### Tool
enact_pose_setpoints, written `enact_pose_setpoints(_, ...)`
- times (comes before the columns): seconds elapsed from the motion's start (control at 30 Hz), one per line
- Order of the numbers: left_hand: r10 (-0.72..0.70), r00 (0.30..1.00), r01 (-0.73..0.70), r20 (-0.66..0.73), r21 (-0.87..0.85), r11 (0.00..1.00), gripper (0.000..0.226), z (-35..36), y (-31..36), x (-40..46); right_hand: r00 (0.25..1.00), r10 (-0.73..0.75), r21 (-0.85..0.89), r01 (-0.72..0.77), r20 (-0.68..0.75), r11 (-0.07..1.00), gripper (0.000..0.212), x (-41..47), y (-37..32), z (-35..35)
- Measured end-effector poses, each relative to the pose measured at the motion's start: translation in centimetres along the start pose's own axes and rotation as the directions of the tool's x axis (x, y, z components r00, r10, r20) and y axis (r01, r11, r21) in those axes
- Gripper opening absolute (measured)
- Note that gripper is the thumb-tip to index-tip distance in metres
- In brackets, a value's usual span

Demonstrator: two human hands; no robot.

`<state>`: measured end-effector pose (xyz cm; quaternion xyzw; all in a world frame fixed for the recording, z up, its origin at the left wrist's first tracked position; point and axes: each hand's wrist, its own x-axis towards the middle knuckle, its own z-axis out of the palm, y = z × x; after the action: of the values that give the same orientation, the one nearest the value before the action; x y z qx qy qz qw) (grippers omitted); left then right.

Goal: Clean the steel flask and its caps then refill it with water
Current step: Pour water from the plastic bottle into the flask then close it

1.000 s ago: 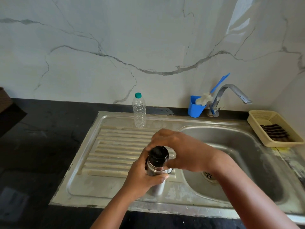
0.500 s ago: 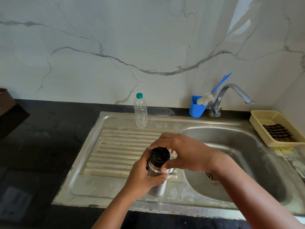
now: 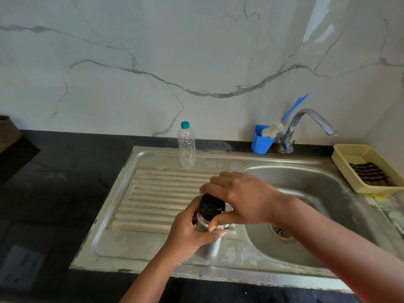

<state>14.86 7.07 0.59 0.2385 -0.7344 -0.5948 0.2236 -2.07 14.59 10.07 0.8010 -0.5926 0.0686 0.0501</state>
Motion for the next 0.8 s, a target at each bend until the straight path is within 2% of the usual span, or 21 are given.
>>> enact_pose_setpoints(0.1,-0.008,1.0,0.008,-0.004,0.002,1.0,0.053,0.0,0.1,0.0,0.985,-0.172,-0.072,0.171,-0.013,0.983,0.055,0.9,1.0,0.7)
enact_pose_setpoints(0.23,-0.013,0.999,0.013,-0.03,0.005,1.0,0.053,0.1,-0.2,-0.3,0.975,-0.182,-0.074,0.174,-0.13,0.982,0.046,1.6,0.5,2.5)
enact_pose_setpoints(0.43,0.016,0.989,0.0,-0.148,0.106,0.994,0.05,1.0,-0.3,-0.1,0.958,0.062,-0.134,-0.103,-0.28,0.986,0.045,0.8,-1.4,4.0)
enact_pose_setpoints(0.57,0.043,0.981,-0.006,-0.189,0.194,0.981,0.052,1.5,-0.1,0.0,0.912,0.234,-0.151,-0.297,-0.336,0.943,0.046,0.9,-3.0,4.7)
enact_pose_setpoints(0.7,0.061,0.983,-0.022,-0.176,0.215,0.976,0.053,1.5,-0.4,0.1,0.869,0.376,-0.15,-0.439,-0.322,0.886,0.049,0.9,-4.1,4.7)
enact_pose_setpoints(0.77,0.031,0.994,-0.017,-0.107,0.128,0.992,0.054,1.3,-0.7,0.1,0.874,0.42,-0.047,-0.443,-0.243,0.895,0.061,0.6,-3.8,4.0)
enact_pose_setpoints(0.8,0.024,0.998,-0.02,-0.061,0.066,0.998,0.058,1.2,-0.8,0.0,0.865,0.481,0.068,-0.476,-0.145,0.877,0.07,0.4,-3.5,3.4)
